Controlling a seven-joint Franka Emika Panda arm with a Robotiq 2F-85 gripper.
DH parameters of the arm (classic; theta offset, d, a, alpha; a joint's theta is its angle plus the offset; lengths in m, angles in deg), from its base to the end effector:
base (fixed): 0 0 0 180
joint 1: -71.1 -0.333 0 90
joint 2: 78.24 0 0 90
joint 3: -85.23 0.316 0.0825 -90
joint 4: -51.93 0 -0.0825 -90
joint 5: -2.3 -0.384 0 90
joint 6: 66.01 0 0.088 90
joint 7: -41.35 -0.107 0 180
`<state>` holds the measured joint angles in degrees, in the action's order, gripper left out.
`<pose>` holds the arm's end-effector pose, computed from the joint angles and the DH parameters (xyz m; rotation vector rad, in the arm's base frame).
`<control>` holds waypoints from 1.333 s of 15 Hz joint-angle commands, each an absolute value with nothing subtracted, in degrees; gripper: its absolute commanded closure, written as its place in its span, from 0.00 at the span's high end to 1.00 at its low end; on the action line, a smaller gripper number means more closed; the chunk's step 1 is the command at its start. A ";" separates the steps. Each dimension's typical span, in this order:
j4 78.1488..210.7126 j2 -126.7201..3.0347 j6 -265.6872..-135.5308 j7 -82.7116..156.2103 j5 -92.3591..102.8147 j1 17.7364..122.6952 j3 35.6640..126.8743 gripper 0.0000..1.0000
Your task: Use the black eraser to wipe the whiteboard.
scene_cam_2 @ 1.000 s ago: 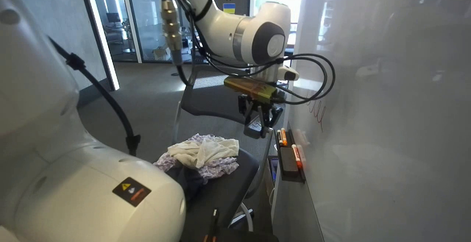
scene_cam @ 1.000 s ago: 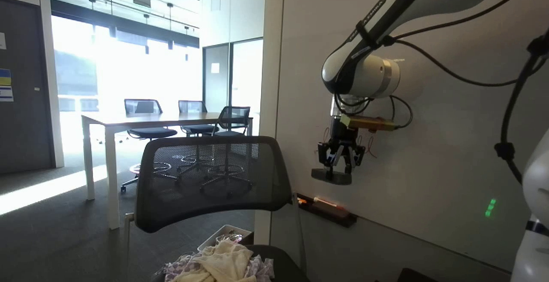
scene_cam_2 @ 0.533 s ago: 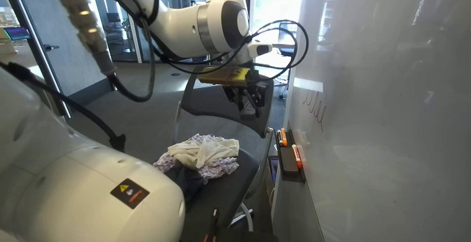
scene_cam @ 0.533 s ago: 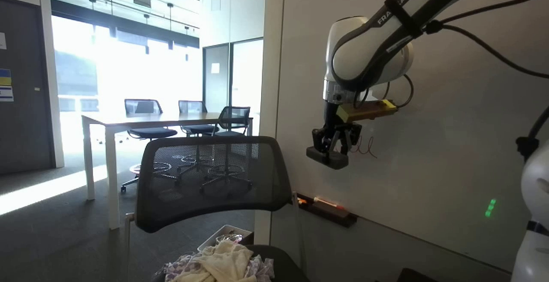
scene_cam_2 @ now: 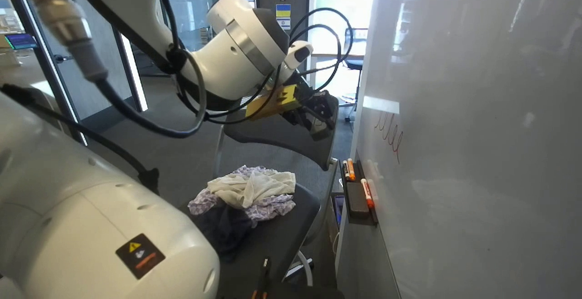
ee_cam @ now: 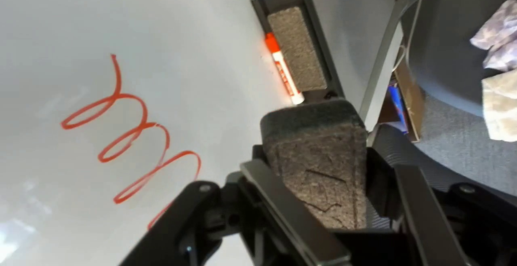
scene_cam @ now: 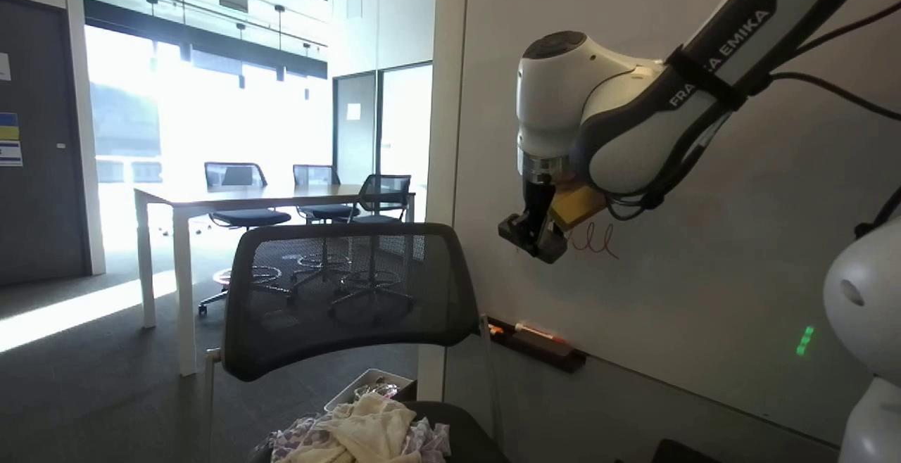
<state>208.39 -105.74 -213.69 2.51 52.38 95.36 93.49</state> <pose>0.3799 -0.0976 0.3935 2.5004 -0.3475 0.5134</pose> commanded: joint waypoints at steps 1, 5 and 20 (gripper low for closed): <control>207.80 -107.33 -218.70 -7.59 67.82 102.83 95.72 0.34; 204.47 -106.28 -221.24 -23.60 86.77 109.24 96.62 0.34; 197.72 -89.41 -207.72 -67.19 121.35 90.83 73.78 0.34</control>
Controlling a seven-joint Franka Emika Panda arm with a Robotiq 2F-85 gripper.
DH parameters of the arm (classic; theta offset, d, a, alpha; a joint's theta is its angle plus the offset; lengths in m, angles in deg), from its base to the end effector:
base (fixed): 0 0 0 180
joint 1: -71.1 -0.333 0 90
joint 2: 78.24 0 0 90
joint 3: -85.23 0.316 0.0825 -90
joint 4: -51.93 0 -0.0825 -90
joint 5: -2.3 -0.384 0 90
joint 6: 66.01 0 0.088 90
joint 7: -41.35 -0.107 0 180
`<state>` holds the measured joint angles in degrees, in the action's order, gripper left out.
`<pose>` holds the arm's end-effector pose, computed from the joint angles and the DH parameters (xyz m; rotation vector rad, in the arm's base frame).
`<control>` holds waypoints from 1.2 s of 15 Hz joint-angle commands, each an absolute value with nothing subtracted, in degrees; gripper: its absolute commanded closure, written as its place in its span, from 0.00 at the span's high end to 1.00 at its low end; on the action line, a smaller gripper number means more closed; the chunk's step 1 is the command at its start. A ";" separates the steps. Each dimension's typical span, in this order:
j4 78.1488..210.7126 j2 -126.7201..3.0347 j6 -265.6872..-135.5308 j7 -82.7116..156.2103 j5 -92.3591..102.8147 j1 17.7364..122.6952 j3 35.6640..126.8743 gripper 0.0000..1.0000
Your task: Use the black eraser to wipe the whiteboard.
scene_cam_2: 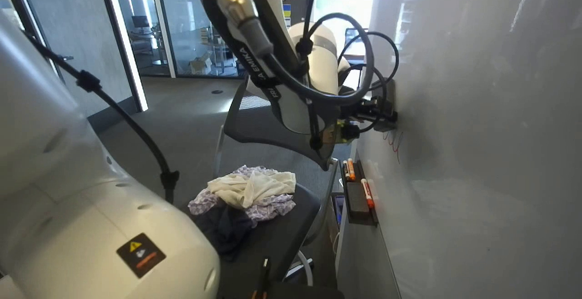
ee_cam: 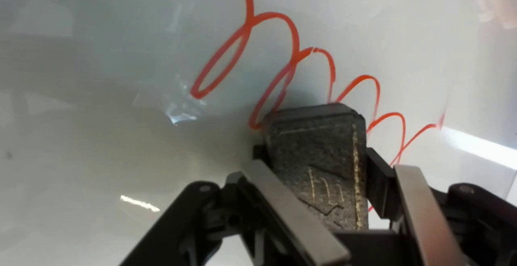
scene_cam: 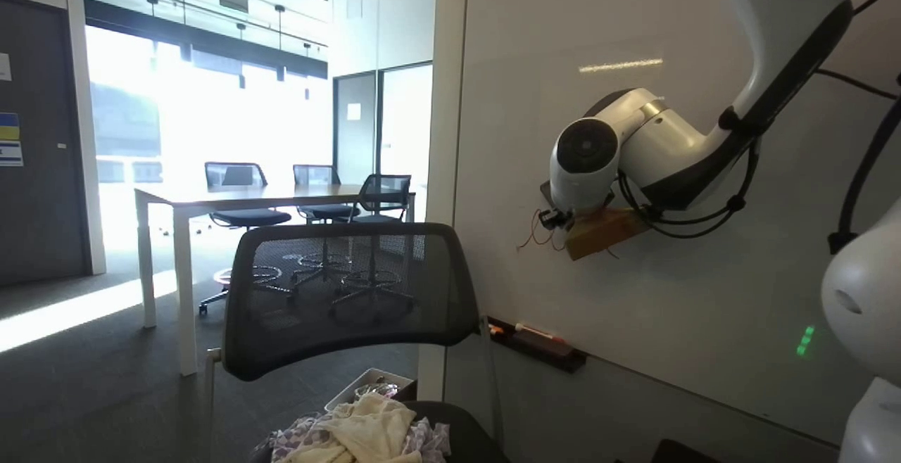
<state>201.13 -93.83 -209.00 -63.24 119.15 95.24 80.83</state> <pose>0.3787 -0.1992 0.3568 1.9972 -0.5793 0.9688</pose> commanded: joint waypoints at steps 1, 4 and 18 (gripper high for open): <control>197.12 -88.12 -208.57 -67.66 120.55 89.60 72.20 0.34; 195.03 -84.02 -208.08 -71.63 120.79 86.99 69.65 0.34; 182.66 -70.87 -205.16 -88.19 120.36 86.46 69.71 0.34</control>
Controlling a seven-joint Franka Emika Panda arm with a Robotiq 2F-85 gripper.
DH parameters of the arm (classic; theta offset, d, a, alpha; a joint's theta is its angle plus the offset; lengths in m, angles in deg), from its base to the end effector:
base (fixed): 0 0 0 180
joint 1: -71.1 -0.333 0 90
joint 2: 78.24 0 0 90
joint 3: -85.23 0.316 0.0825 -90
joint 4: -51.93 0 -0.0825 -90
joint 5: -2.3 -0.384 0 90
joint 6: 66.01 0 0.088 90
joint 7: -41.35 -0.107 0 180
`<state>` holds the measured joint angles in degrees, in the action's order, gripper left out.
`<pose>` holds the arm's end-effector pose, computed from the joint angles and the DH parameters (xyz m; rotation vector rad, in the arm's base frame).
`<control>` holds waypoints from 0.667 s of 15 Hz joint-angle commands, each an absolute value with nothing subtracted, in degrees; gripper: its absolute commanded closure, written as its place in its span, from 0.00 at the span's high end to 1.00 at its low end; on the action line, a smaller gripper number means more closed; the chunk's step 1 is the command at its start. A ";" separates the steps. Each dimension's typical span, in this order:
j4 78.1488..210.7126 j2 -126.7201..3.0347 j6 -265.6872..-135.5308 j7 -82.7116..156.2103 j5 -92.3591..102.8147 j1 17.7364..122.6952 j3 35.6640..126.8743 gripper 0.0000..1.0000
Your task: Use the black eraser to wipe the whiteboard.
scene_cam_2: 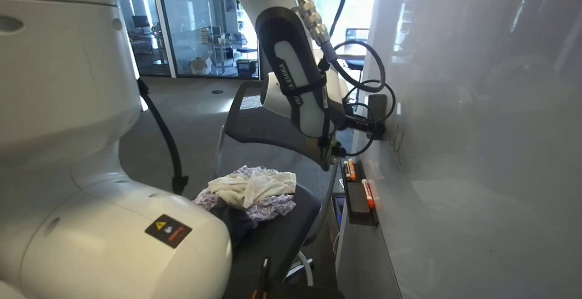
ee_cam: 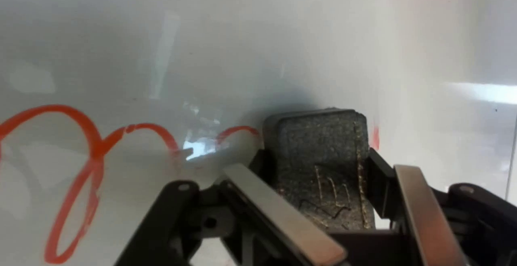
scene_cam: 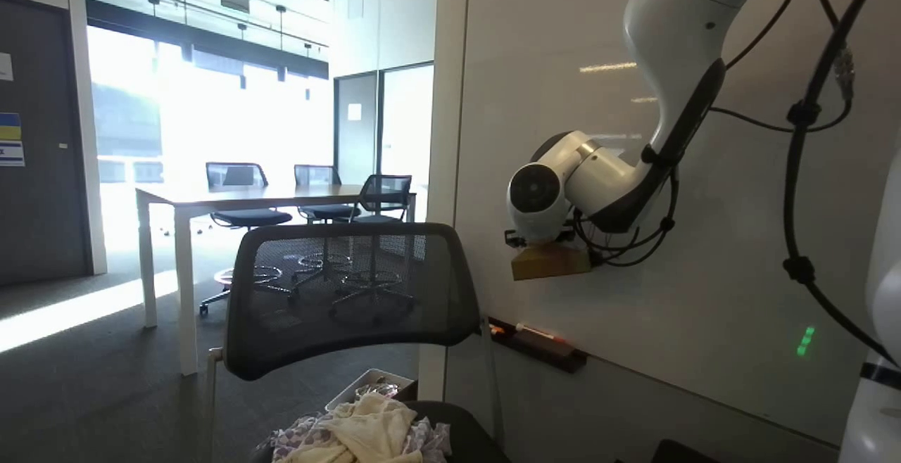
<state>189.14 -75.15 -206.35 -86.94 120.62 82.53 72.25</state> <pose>0.4522 -0.2061 0.2956 1.9807 -0.8810 1.1238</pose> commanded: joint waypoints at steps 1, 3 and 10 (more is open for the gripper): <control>182.61 -70.77 -205.08 -88.83 120.10 86.58 69.67 0.34; 181.99 -70.23 -205.02 -90.32 119.90 86.75 69.73 0.34; 185.64 -74.81 -210.47 -94.56 119.89 88.81 68.57 0.34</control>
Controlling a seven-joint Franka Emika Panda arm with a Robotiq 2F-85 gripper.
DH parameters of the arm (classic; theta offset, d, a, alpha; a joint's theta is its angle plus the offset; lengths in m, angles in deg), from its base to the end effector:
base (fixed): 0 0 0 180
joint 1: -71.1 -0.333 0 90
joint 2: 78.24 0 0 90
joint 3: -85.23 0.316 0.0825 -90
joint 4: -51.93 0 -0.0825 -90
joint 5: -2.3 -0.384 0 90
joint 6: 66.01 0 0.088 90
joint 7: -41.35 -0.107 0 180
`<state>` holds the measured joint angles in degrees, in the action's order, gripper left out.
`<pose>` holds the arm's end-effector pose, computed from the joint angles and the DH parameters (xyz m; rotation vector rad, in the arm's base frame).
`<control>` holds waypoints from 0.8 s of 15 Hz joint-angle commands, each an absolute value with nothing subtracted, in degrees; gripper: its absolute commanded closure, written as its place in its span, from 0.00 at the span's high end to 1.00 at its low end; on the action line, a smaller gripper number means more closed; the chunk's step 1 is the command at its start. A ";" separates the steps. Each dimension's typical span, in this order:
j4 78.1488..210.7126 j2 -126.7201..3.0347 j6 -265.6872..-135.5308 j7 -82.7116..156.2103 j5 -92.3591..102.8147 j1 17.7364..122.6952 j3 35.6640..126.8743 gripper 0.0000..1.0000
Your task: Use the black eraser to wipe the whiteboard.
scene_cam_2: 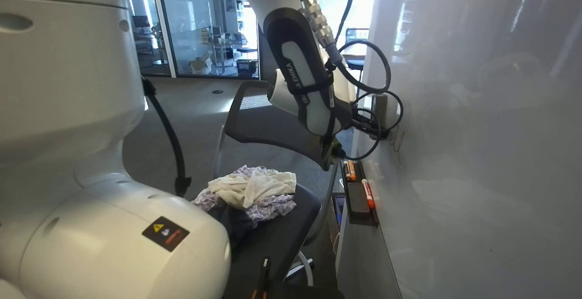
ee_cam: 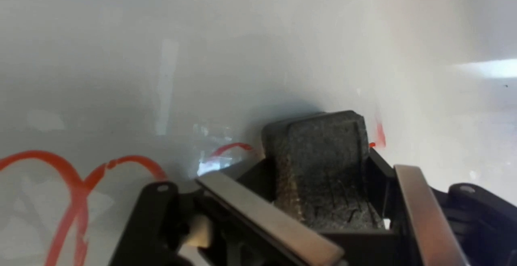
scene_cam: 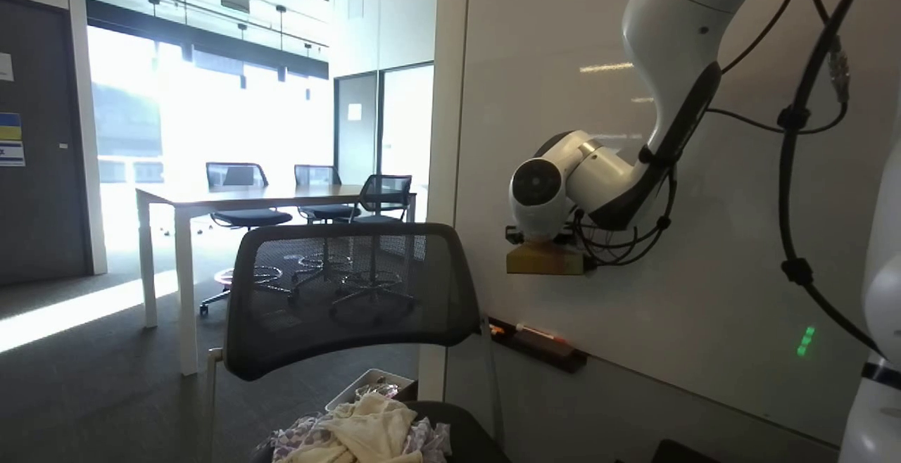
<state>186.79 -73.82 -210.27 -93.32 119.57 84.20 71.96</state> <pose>0.4575 -0.2182 0.2979 1.9824 -1.0562 1.1762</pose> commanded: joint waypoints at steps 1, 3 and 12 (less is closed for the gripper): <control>186.09 -75.42 -211.23 -95.24 120.21 89.04 68.42 0.34; 187.46 -77.15 -212.12 -96.84 121.26 89.38 68.21 0.34; 196.39 -87.64 -212.40 -110.31 134.96 89.52 65.21 0.34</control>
